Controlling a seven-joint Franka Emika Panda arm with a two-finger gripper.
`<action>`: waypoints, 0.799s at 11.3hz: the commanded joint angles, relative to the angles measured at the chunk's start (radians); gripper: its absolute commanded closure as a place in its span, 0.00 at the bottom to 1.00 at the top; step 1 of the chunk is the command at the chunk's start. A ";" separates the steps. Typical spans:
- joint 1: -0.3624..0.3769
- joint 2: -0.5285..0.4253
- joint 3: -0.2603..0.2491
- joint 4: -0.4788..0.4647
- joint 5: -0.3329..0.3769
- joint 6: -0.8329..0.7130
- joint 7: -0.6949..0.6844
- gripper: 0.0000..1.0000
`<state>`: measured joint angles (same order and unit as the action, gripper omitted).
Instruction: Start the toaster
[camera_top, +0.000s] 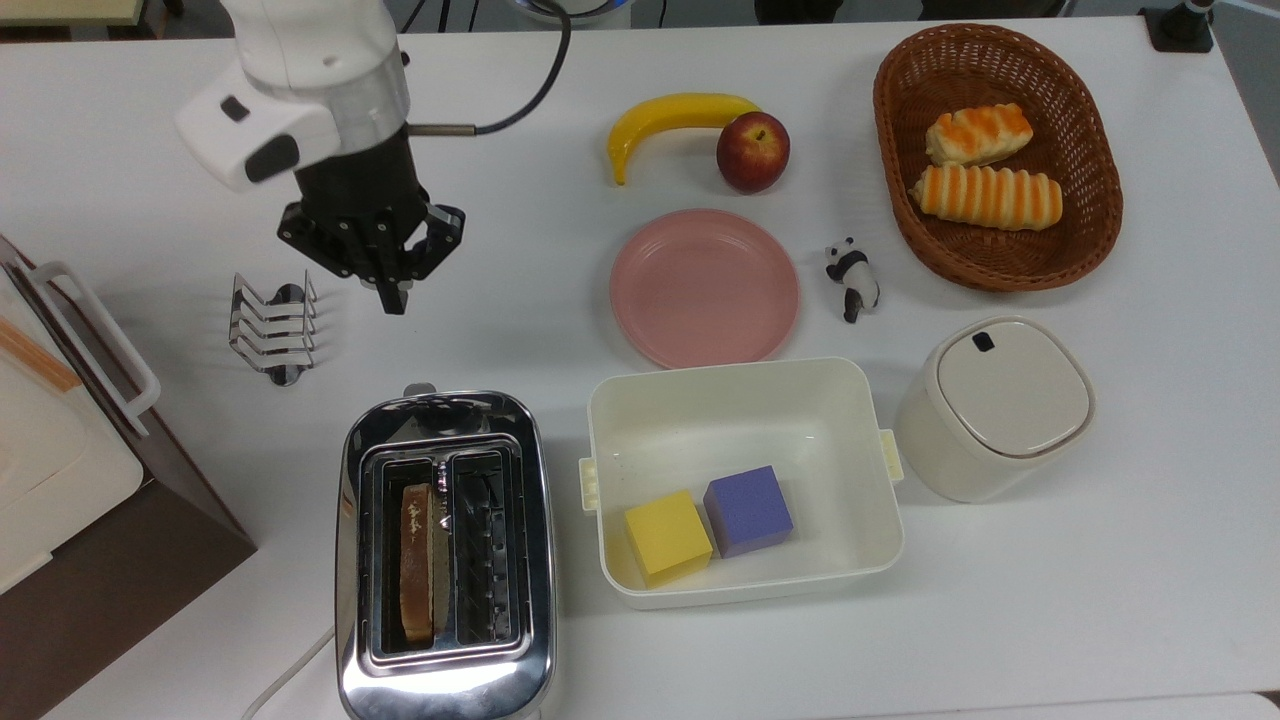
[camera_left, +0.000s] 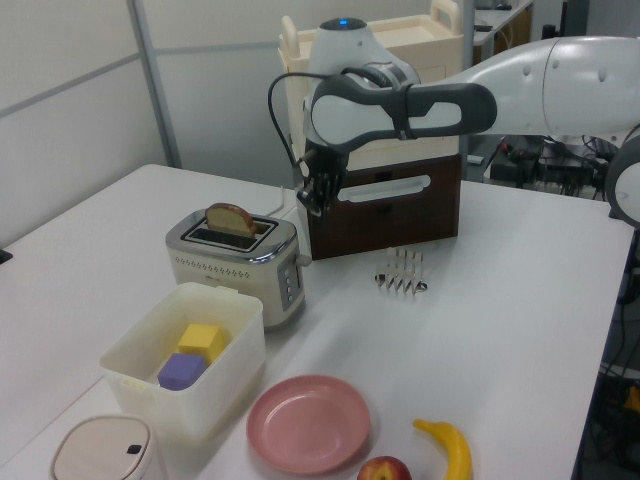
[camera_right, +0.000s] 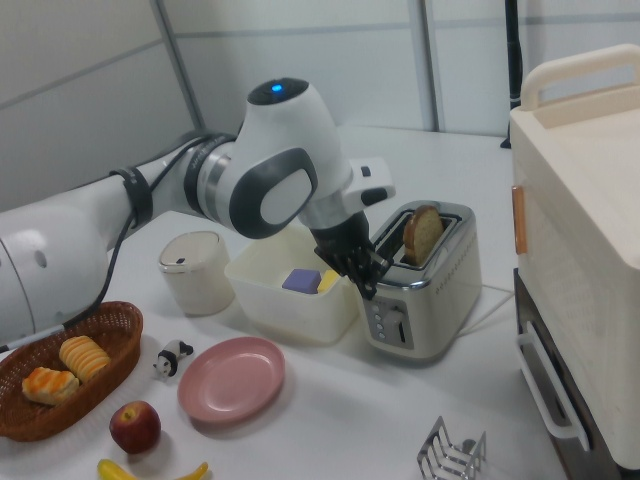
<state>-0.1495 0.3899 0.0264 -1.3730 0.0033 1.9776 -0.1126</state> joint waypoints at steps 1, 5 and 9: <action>0.007 0.036 -0.006 -0.028 -0.008 0.036 -0.027 1.00; 0.008 0.078 -0.006 -0.029 -0.003 0.086 -0.024 1.00; 0.010 0.093 -0.005 -0.031 0.003 0.157 -0.018 1.00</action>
<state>-0.1495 0.4886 0.0265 -1.3885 0.0026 2.0488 -0.1174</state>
